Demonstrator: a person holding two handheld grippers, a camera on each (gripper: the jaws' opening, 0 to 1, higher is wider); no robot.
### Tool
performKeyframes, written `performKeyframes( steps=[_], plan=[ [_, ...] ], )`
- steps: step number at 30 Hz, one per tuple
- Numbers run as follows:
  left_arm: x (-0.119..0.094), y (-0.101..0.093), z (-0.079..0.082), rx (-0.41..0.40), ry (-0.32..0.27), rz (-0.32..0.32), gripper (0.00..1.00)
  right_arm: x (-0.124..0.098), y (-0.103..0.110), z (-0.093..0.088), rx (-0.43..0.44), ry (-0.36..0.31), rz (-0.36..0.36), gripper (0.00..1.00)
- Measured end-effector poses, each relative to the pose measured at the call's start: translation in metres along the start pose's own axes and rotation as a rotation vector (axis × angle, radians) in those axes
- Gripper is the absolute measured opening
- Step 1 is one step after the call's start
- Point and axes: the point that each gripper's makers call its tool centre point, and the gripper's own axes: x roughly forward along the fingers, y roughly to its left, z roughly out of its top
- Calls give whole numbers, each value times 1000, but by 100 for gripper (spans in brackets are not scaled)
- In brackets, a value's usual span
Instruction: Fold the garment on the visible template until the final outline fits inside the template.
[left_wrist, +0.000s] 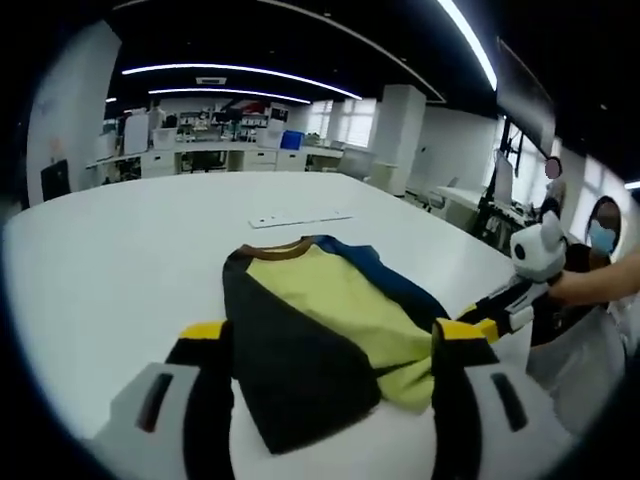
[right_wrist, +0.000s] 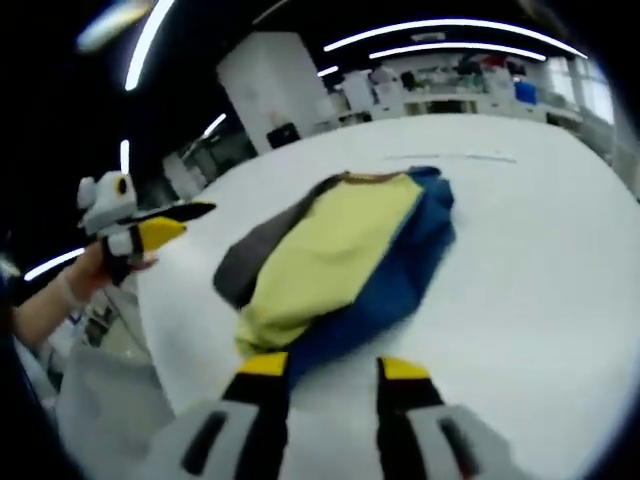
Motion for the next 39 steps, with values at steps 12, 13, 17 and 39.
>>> performKeyframes(
  steps=[12,13,17,39],
  plan=[
    [2,-2,-2,-4,9,-3,77,1,5,-7,54,9,3,3],
    [2,-2,-2,-6,10,-4,76,1,4,-8,59,11,3,0],
    [4,-5,-4,-1,20,-11,76,-2,4,-7,62,-3,2,0],
    [2,0,-8,10,51,-6,74,-75,-68,29,-42,3,-58,0]
  ],
)
